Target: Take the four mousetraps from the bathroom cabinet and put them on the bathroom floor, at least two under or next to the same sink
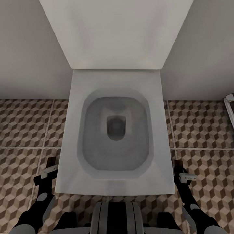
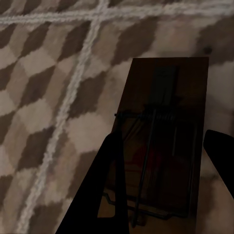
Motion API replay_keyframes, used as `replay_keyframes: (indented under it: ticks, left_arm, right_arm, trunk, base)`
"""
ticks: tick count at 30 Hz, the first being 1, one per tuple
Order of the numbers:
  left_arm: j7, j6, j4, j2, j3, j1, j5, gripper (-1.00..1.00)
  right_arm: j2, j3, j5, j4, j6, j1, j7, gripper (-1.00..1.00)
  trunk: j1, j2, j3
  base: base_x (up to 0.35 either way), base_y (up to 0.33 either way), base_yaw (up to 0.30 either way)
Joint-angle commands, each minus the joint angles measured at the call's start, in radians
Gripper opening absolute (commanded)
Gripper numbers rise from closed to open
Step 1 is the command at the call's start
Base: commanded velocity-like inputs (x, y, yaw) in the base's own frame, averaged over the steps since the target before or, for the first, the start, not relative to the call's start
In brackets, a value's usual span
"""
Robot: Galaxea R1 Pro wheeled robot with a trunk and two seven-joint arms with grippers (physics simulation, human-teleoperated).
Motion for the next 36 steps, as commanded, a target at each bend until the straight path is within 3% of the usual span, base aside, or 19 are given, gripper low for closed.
replay_keyframes:
  ticks: [1,34,36]
  left_arm:
    - [0.003,-0.003,0.001,0.000,-0.001,0.000,0.002,-1.00]
    - [0.003,-0.003,0.001,0.021,-0.001,0.000,0.003,-1.00]
    - [0.003,-0.003,0.001,0.020,-0.001,0.000,0.003,-1.00]
  right_arm:
    - [-0.001,0.008,-0.012,0.001,-0.004,0.000,0.002,-1.00]
    - [-0.001,0.008,-0.011,0.001,-0.005,0.000,0.002,-1.00]
    - [-0.001,0.008,-0.011,0.001,-0.005,0.000,0.002,-1.00]
  trunk:
    - [0.000,0.000,0.000]
    - [0.000,0.000,0.000]
    - [0.001,-0.001,-0.008]
  base:
    - [0.000,0.000,0.000]
    - [0.000,0.000,0.000]
    - [0.000,0.000,0.000]
